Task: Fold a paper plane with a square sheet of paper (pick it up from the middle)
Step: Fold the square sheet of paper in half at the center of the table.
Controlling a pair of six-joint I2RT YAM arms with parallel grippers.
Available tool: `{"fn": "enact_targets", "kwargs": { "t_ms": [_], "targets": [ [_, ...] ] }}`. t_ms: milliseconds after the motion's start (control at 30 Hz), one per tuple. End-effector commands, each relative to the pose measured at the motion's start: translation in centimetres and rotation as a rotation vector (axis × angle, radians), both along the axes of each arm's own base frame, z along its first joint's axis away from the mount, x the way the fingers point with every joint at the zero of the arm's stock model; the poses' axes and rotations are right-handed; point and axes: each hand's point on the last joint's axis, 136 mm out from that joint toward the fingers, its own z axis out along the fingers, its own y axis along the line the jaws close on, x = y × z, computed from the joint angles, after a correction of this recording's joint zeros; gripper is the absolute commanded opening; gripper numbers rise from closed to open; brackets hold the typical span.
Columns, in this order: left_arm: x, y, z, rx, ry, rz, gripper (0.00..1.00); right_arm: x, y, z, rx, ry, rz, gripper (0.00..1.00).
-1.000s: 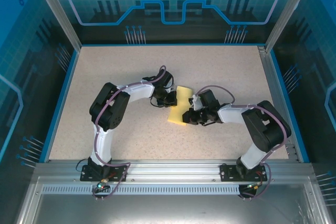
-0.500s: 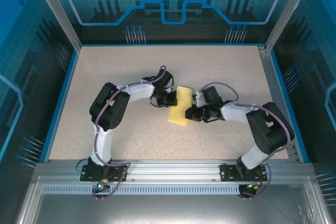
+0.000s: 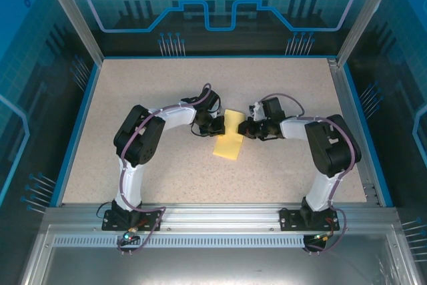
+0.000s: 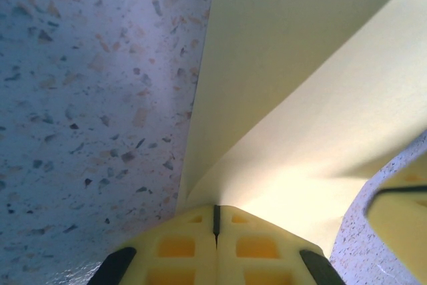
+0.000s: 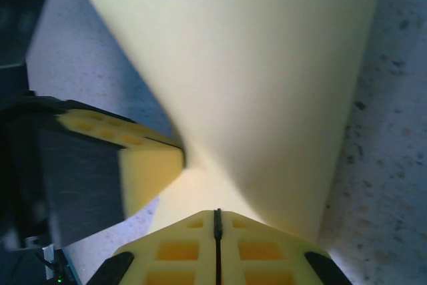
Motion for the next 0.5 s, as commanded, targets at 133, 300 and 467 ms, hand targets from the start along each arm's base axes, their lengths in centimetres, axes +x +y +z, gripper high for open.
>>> {"fn": "enact_targets", "kwargs": {
  "t_ms": [133, 300, 467],
  "targets": [
    [-2.7, 1.2, -3.6, 0.084, 0.102, -0.033, 0.0, -0.7, -1.3, -3.6, -0.085, 0.075, -0.007, 0.07],
    [-2.7, 1.2, -3.5, 0.085, 0.101, -0.036, 0.0, 0.6, -0.5, -0.8, -0.035, 0.021, 0.009, 0.07],
    [-2.8, 1.2, -3.5, 0.086, 0.104, -0.038, 0.0, 2.3, -0.5, 2.1, 0.034, -0.039, 0.006, 0.07]
  ]
}}
